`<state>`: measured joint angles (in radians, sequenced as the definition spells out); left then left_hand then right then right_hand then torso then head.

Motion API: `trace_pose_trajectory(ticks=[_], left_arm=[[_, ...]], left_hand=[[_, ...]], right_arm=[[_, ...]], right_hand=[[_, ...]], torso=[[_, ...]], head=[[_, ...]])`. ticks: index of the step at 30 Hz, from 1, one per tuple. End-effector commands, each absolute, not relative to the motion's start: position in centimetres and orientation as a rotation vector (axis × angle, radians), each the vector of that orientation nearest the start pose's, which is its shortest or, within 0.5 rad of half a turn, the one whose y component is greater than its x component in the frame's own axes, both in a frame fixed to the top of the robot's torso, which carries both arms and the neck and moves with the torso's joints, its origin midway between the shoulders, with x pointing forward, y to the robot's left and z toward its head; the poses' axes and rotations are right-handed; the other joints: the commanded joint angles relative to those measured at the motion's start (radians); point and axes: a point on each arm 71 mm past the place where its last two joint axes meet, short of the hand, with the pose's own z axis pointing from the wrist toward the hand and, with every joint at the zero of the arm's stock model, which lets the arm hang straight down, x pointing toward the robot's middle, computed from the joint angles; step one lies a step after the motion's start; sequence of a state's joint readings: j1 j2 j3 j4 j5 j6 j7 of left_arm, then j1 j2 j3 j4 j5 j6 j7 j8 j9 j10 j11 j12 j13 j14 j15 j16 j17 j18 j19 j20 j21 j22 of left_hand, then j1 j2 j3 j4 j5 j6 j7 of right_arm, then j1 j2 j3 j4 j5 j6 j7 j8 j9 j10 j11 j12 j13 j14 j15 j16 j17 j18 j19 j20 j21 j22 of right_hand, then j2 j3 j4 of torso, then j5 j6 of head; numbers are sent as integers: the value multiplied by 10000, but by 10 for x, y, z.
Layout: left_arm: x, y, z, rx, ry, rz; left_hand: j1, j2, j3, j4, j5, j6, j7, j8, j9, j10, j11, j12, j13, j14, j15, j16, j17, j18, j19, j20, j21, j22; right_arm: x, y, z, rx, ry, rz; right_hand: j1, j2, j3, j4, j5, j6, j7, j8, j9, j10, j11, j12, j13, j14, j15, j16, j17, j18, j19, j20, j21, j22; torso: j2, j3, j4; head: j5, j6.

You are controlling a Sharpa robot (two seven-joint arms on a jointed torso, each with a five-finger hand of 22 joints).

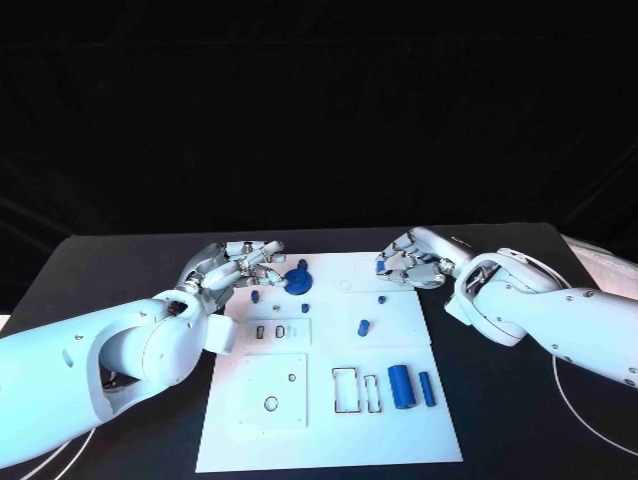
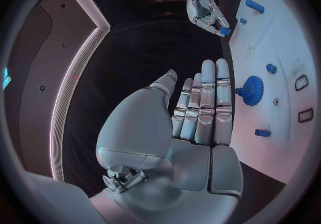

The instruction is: Assemble the parts on the task board

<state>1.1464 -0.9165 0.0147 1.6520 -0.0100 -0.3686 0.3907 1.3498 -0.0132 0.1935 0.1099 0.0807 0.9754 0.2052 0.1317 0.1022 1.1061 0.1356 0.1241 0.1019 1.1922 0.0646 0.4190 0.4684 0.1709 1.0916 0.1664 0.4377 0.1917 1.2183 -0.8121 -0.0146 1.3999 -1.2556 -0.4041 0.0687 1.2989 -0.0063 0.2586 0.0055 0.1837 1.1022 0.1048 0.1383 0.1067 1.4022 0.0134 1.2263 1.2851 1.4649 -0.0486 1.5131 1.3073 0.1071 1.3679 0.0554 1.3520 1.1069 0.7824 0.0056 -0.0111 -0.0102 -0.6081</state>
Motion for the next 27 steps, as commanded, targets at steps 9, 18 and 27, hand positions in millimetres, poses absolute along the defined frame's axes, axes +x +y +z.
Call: trace_pose_trajectory(ticks=[9,18,27], left_arm=[[465,211,-173,-11504,13890,-15795],[468,215,-174,-11641,13631,-15640],[469,217,-174,-11858,13497,-15547]], left_hand=[[104,51,52,-65,14,-78,-13,-38,17,-57,-3,-68,12,-90,-12,35,25,93,-81,-6,52,18],[104,51,52,-65,14,-78,-13,-38,17,-57,-3,-68,12,-90,-12,35,25,93,-81,-6,52,18],[114,55,75,-82,14,-75,-13,-36,19,-54,-3,-67,13,-97,-12,36,34,93,-87,-7,59,23]], right_arm=[[494,-148,-162,-899,16148,7518],[474,-97,-181,-2150,16345,7701],[467,-71,-194,-2700,16467,7712]], right_hand=[[-42,9,155,-60,402,-45,-11,-147,159,15,49,-83,-5,851,-33,2,1612,-170,-17,-16,17,-65],[-76,-18,171,-67,468,-38,-4,-161,166,13,56,-93,-6,850,-30,-2,1605,-168,-21,-12,11,-77],[-85,-19,173,-64,473,-35,-4,-162,167,14,58,-91,-4,847,-29,-9,1592,-165,-28,-11,4,-91]], torso=[[-53,-95,43],[-55,-102,51],[-46,-108,51]], head=[[254,-120],[547,-233],[640,-325]])
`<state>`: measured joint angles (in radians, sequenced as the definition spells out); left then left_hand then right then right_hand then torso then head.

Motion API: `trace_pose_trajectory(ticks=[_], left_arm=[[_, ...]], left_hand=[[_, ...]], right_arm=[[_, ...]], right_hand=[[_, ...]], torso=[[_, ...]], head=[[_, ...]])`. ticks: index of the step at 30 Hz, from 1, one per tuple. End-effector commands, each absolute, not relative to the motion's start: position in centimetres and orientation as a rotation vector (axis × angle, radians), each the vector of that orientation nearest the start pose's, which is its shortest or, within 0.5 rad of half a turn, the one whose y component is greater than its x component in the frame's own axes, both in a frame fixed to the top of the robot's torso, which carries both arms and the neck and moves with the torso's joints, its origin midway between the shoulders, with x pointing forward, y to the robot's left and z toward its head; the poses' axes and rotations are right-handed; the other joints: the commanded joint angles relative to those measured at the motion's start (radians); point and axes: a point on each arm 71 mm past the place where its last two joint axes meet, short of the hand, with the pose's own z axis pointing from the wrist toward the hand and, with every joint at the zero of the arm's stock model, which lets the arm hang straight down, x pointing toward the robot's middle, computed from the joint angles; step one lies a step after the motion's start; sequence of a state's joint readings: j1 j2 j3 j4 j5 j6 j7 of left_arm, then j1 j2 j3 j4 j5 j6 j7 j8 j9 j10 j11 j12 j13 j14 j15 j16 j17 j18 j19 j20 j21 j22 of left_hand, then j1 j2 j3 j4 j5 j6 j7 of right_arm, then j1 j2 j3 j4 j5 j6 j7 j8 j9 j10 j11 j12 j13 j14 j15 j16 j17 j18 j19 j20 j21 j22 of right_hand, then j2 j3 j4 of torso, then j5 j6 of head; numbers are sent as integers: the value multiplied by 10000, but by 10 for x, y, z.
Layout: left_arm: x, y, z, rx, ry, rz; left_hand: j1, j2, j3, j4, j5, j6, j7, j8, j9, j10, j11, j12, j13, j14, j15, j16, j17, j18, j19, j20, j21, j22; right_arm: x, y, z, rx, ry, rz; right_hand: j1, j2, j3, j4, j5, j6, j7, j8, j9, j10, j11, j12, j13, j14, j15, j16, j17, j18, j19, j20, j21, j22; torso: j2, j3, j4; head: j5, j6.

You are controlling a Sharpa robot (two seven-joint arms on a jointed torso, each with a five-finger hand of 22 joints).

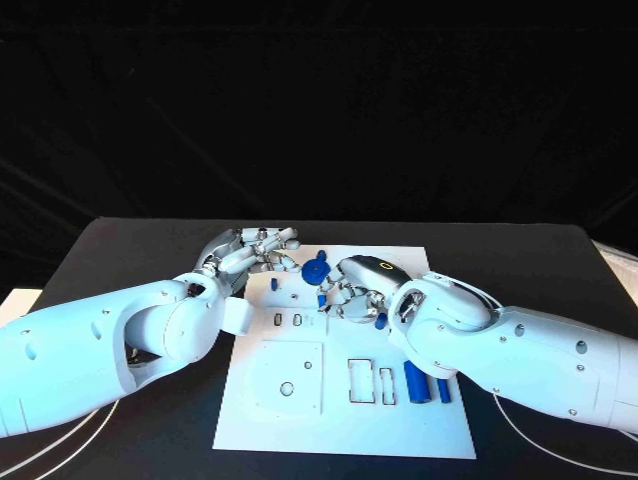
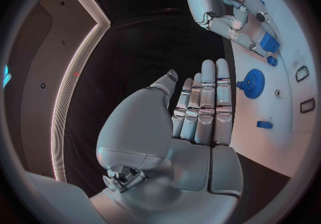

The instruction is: Assemble the parts on the task board

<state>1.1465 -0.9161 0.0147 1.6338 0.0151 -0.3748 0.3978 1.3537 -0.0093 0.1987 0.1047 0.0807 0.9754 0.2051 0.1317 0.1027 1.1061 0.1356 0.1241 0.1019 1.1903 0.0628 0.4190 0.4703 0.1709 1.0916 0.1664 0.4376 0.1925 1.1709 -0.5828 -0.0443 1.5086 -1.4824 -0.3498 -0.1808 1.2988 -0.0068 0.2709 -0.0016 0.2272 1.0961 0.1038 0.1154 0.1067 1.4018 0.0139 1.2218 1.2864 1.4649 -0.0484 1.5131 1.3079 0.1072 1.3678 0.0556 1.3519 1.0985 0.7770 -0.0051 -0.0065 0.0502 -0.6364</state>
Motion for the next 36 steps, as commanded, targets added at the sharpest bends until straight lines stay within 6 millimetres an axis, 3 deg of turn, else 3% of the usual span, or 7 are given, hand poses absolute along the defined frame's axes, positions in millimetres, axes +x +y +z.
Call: trace_pose_trajectory(ticks=[1,11,27,36], left_arm=[[469,217,-174,-11864,13496,-15550],[469,216,-174,-11877,13509,-15578],[469,215,-175,-11879,13568,-15636],[469,214,-174,-11878,13589,-15659]], left_hand=[[75,16,23,-29,14,-75,-13,-36,14,-54,-3,-67,13,-78,7,37,16,93,-87,-7,59,15],[75,16,23,-29,14,-75,-13,-36,14,-54,-3,-67,13,-78,7,37,16,93,-87,-7,59,15],[75,16,23,-29,14,-75,-13,-36,14,-54,-3,-67,13,-78,7,37,16,93,-87,-7,59,15],[75,16,23,-29,14,-75,-13,-36,14,-54,-3,-67,13,-78,7,37,16,93,-87,-7,59,15]], right_arm=[[466,-68,-195,-2750,16484,7705],[462,-53,-204,-3137,16845,7717],[459,-46,-207,-3439,17075,7684],[459,-48,-211,-3694,17462,7397]], right_hand=[[-94,-14,51,10,41,30,5,68,168,14,54,-56,-25,846,-30,-14,1578,-165,-27,-12,5,-8],[-101,-15,52,13,43,34,5,68,170,10,55,-65,-31,844,-29,-18,1571,-165,-27,-11,5,-8],[-152,-61,90,-6,133,39,4,41,181,-19,53,-116,-58,837,-27,-38,1539,-161,-32,-6,-4,-24],[-351,-277,24,0,42,47,23,-6,201,-50,70,-181,-90,829,-14,-64,1501,-155,-50,6,-29,-62]], torso=[[9,3,-3],[5,13,-17],[0,8,-21],[-1,7,-20]], head=[[55,-60],[139,-168],[206,-292],[225,-315]])
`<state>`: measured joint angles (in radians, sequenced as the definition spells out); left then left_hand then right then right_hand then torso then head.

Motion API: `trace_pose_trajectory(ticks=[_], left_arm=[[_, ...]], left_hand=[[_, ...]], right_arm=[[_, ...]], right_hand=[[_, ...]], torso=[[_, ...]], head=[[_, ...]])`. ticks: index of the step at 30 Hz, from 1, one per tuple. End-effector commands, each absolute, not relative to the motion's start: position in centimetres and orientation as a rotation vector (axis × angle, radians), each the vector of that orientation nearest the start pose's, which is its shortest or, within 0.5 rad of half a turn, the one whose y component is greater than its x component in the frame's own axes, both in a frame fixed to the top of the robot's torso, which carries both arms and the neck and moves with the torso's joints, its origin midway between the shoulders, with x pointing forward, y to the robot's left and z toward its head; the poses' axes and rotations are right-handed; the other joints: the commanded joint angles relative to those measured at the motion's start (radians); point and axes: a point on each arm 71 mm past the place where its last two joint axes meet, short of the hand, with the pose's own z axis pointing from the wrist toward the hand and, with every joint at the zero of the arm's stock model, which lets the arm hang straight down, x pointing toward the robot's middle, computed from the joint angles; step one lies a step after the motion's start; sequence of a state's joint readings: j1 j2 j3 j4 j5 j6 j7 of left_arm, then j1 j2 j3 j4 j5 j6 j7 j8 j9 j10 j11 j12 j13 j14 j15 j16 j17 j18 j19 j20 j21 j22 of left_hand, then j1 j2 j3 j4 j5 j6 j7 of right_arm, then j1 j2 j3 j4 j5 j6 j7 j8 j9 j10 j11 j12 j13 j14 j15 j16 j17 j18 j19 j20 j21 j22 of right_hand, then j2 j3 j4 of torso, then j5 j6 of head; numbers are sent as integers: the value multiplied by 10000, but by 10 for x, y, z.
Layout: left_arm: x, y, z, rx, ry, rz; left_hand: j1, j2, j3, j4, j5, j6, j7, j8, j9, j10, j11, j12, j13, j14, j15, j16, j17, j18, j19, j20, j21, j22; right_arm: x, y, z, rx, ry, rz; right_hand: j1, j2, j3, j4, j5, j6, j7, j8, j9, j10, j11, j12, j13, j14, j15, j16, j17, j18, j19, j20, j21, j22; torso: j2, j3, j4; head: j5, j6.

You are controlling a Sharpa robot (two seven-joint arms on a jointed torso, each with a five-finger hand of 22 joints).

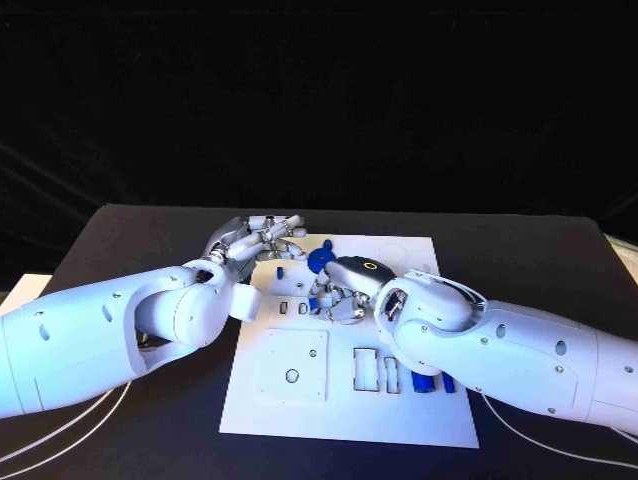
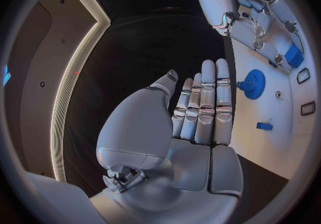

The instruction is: Assemble the parts on the task board

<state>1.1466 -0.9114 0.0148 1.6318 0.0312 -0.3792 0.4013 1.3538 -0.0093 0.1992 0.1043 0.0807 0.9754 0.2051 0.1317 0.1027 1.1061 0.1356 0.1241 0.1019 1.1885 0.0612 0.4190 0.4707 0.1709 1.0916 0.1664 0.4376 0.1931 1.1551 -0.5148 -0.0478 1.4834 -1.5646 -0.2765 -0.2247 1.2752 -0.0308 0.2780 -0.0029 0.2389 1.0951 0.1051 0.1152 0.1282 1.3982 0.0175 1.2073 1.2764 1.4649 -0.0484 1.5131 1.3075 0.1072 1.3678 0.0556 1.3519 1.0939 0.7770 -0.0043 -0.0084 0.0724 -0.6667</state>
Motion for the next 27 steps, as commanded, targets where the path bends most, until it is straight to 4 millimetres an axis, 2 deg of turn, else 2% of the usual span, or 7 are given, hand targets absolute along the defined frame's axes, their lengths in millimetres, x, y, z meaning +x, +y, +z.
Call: trace_pose_trajectory(ticks=[1,11,21,27], left_arm=[[469,214,-175,-11879,13591,-15660],[469,215,-175,-11891,13618,-15657],[469,214,-175,-11910,13683,-15677],[469,214,-175,-11919,13706,-15678]], left_hand=[[75,16,18,-25,14,-75,-13,-36,14,-54,-3,-67,13,-61,22,37,12,93,-87,-6,59,9],[75,16,18,-25,14,-75,-13,-36,14,-54,-3,-67,13,-61,22,37,12,93,-87,-6,59,9],[72,16,23,-26,14,-73,-13,-34,15,-52,-3,-66,13,-63,22,37,15,93,-90,-6,61,10],[60,16,44,-34,10,-63,-13,-27,20,-41,-3,-61,14,-75,24,38,29,92,-100,-5,71,16]], right_arm=[[459,-48,-211,-3715,17484,7378],[458,-49,-212,-3738,17525,7283],[459,-48,-210,-3505,17284,7314],[459,-49,-210,-3386,17140,7361]], right_hand=[[-123,-46,-51,14,-78,57,11,-7,-13,-15,34,-39,9,828,-14,-66,1501,-154,-51,5,-31,-19],[-267,-190,-126,39,-89,10,35,-69,-12,-118,52,-243,-137,810,-2,-118,1418,-140,-88,16,-76,-98],[-562,-456,-316,155,-113,-440,199,-375,-104,-767,186,-1510,-1111,756,101,-268,1193,-87,-244,94,-266,-425],[-630,-568,-442,186,-128,-679,259,-468,-166,-842,246,-1660,-1250,743,153,-313,1133,-68,-294,144,-337,-532]], torso=[[-1,0,-1],[-1,-2,-1],[6,-1,1],[3,-1,0]], head=[[4,-12],[3,-31],[-6,-32],[-11,-36]])
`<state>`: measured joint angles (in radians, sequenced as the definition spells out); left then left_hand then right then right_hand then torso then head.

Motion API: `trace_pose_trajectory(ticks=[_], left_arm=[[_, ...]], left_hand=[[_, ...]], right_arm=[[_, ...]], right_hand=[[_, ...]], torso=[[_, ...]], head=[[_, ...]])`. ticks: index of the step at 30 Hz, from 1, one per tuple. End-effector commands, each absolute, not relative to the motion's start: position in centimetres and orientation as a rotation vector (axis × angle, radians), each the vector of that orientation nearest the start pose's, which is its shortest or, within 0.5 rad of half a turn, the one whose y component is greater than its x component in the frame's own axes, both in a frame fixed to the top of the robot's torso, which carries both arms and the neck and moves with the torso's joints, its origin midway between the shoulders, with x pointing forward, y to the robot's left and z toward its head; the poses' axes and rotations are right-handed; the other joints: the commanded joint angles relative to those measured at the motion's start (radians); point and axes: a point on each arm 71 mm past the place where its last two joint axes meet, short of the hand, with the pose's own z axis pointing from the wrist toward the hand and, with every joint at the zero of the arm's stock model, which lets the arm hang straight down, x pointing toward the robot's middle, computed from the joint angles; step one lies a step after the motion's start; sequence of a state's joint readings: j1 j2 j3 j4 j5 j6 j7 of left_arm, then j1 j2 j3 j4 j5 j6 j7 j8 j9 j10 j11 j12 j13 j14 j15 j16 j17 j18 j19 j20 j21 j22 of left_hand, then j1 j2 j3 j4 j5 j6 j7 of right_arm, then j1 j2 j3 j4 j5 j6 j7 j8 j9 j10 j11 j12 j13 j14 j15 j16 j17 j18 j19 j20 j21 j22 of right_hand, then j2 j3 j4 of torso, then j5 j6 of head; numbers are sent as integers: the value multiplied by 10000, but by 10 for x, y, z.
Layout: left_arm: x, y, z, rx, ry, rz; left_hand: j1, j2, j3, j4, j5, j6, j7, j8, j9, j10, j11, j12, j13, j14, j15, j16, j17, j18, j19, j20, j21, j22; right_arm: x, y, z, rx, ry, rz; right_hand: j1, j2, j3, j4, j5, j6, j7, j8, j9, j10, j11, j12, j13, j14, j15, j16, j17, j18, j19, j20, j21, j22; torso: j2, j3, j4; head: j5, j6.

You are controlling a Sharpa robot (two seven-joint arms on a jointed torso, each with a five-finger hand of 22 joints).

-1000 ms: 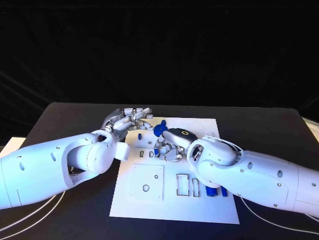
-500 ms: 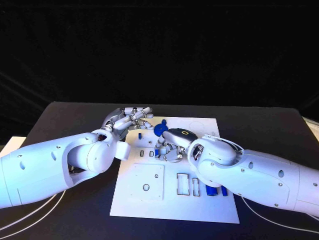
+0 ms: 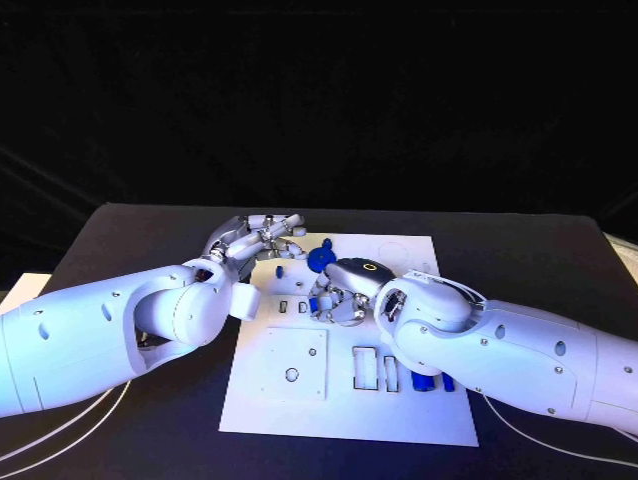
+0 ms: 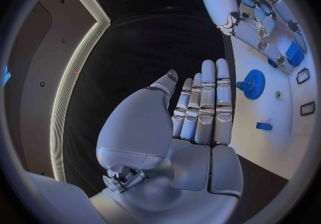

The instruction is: Assemble the parts on the task board

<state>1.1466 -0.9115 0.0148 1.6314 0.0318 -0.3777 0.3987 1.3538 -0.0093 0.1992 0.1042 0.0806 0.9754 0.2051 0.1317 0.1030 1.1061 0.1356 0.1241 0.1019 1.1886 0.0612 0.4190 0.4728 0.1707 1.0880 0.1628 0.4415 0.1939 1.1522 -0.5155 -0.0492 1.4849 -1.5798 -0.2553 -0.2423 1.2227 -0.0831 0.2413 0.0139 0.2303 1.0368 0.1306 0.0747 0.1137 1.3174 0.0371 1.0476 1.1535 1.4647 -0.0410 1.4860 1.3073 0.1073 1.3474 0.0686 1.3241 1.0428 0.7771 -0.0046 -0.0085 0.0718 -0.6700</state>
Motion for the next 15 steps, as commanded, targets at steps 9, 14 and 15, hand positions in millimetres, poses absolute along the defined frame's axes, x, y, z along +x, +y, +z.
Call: trace_pose_trajectory(ticks=[9,14,15], left_arm=[[469,214,-175,-11927,13727,-15680],[469,214,-176,-11945,13759,-15668],[469,214,-176,-11953,13770,-15659]], left_hand=[[60,16,44,-33,10,-63,-13,-27,17,-40,-3,-61,14,-75,24,38,8,94,-64,31,32,8],[59,15,44,-33,9,-63,-12,-27,17,-40,-3,-61,14,-76,24,38,9,94,-65,31,32,8],[49,11,47,-33,7,-65,-11,-28,17,-41,-1,-62,14,-79,25,39,14,94,-68,32,35,10]], right_arm=[[459,-49,-207,-3184,16799,7537],[457,-52,-200,-2656,15901,8041],[456,-52,-198,-2596,15766,8132]], right_hand=[[-313,-244,-433,147,-75,-284,26,-63,-62,-63,86,-114,-103,727,114,-108,1049,-43,-145,58,-151,-160],[-502,-401,-836,307,-72,-422,47,-57,-85,-88,111,-118,-139,713,134,-158,986,-23,-195,78,-232,-282],[-502,-411,-873,316,-71,-441,51,-58,-88,-89,114,-112,-137,712,137,-161,983,-21,-199,80,-240,-294]], torso=[[2,3,1],[-2,6,0],[-3,8,2]], head=[[-8,-7],[-6,-12],[-7,-9]])
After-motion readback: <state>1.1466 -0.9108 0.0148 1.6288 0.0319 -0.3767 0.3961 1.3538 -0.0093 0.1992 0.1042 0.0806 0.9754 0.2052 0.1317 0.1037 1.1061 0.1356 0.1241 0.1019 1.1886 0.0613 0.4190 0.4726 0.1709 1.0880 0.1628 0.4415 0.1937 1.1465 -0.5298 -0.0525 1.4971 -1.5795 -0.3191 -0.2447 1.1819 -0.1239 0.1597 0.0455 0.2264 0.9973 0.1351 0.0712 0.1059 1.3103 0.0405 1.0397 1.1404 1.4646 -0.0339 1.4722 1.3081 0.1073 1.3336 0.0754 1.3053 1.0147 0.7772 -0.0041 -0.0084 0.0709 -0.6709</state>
